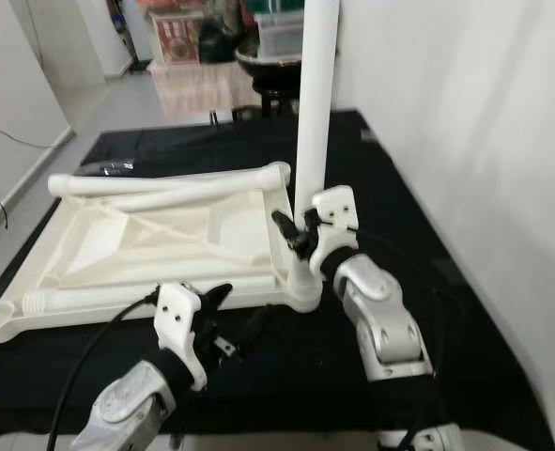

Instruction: Building children table

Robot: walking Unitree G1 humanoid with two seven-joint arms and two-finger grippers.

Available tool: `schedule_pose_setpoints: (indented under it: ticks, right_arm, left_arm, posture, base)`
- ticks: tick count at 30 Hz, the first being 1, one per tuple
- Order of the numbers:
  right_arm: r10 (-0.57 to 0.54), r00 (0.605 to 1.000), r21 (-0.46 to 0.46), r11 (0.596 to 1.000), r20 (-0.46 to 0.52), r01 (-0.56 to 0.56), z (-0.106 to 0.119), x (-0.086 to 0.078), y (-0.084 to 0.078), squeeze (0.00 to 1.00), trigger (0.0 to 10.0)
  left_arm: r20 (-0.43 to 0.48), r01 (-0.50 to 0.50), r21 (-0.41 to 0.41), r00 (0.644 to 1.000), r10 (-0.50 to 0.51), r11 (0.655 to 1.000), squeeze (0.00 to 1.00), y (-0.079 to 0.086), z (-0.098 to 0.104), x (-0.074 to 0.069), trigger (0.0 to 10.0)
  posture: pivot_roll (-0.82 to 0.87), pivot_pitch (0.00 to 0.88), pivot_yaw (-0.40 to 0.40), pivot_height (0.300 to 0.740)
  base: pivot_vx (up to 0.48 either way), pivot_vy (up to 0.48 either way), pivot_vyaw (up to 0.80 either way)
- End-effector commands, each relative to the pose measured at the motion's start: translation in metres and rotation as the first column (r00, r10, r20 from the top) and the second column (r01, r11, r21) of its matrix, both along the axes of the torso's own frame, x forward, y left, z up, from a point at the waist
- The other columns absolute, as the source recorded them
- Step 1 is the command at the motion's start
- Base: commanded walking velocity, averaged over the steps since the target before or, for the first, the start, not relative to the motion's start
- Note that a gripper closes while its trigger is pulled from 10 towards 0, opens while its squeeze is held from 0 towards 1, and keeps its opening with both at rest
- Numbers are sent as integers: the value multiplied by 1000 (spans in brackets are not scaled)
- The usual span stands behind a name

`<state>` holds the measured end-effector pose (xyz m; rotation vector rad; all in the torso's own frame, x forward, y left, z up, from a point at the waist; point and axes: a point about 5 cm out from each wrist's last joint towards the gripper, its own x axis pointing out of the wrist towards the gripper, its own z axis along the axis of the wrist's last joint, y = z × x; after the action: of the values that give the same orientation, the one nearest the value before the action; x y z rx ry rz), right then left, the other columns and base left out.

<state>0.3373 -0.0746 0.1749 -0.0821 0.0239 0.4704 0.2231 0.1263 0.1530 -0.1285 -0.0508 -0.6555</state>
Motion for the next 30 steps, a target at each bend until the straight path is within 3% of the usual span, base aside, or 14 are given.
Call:
schedule_pose_setpoints:
  ticks: [1,2,6,7,8,9,10,11,13,18,19,23,30]
  right_arm:
    - [83,989,-3,996,-124,-84,-24,-1,4,1000,10000]
    - [285,956,61,958,-76,-281,-9,8,11,1000,10000]
    - [381,924,88,922,-37,-377,3,11,13,1000,10000]
    - [435,900,88,897,-17,-432,8,11,13,0,10000]
    - [435,900,88,897,-17,-432,8,11,13,0,10000]
    - [508,862,73,859,4,-507,13,10,13,0,10000]
    - [508,862,73,859,4,-507,13,10,13,0,10000]
    - [603,798,35,797,-4,-602,16,13,11,0,10000]
    - [696,717,-3,718,-44,-696,18,18,6,0,10000]
    - [729,677,19,682,-101,-731,23,29,-4,0,10000]
    - [728,677,34,683,-112,-729,22,32,-7,0,0]
    - [736,667,50,675,-118,-736,22,33,-13,0,0]
    - [668,739,17,743,-86,-670,16,31,-29,0,0]
  left_arm:
    - [-25,-12,8,1000,12,1000,0,4,-5,1,10000]
    - [-24,-21,7,1000,21,1000,0,4,-5,2,10000]
    - [-25,-17,7,1000,17,1000,0,3,-5,2,10000]
    - [-27,-14,6,1000,14,1000,0,3,-6,3,10000]
    - [-27,-14,6,1000,14,1000,0,3,-6,3,10000]
    - [-29,-11,5,1000,12,1000,0,3,-6,3,10000]
    - [-29,-11,5,1000,12,1000,0,3,-6,3,10000]
    - [-31,-10,5,999,10,1000,0,2,-6,3,10000]
    - [-32,-8,5,999,8,1000,0,1,-7,3,10000]
    - [-32,-9,3,999,9,1000,0,0,-8,3,10000]
    - [-33,-9,3,999,9,1000,0,-1,-8,2,10000]
    - [-34,-8,3,999,8,1000,0,-1,-8,1,10000]
    - [-39,2,0,999,-2,1000,0,-2,-7,-3,10000]
  posture:
    - [-63,87,23,740]
    - [-62,83,23,740]
    - [-65,79,22,740]
    - [-71,74,24,740]
    - [-71,74,24,740]
    - [-68,70,27,740]
    - [-68,70,27,740]
    - [-56,61,24,740]
    - [-52,59,19,740]
    - [-48,57,15,740]
    - [-45,57,14,740]
    - [-45,59,15,740]
    - [-57,81,20,740]
  base:
    - [0,0,0]
    - [0,0,0]
    - [0,0,0]
    - [0,0,0]
    - [0,0,0]
    - [0,0,0]
    - [0,0,0]
    - [0,0,0]
    - [0,0,0]
    - [0,0,0]
    - [0,0,0]
    - [0,0,0]
    - [0,0,0]
